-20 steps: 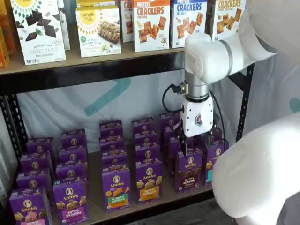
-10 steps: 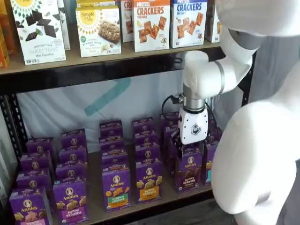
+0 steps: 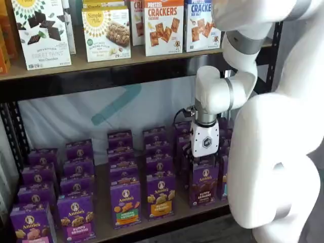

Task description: Pick up the purple box with a brown patch in the center, on the bottom shelf, the fifth box from the left

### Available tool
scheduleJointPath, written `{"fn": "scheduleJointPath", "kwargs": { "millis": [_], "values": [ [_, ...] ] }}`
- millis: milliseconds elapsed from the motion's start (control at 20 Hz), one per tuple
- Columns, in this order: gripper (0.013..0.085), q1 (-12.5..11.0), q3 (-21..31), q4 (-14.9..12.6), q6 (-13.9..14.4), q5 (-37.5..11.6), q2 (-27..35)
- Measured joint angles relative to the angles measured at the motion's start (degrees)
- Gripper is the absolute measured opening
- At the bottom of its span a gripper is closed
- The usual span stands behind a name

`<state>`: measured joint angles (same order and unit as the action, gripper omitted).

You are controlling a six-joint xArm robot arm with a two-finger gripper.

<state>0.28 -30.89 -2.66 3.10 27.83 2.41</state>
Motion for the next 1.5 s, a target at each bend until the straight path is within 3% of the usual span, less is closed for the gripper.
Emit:
{"fn": "scheduleJointPath", "kwargs": {
  "millis": [400,850,1500],
  "values": [
    [0.085,-2.9,-6.8,0.7,-3.5,-3.3,10.7],
    [0.085,-5.6,-14.9,-0.3,-5.4,-5.3,20.5],
    [0.085,-7.4,-27.6,-0.3,-7.2,-2.4,30.5]
  ]
}}
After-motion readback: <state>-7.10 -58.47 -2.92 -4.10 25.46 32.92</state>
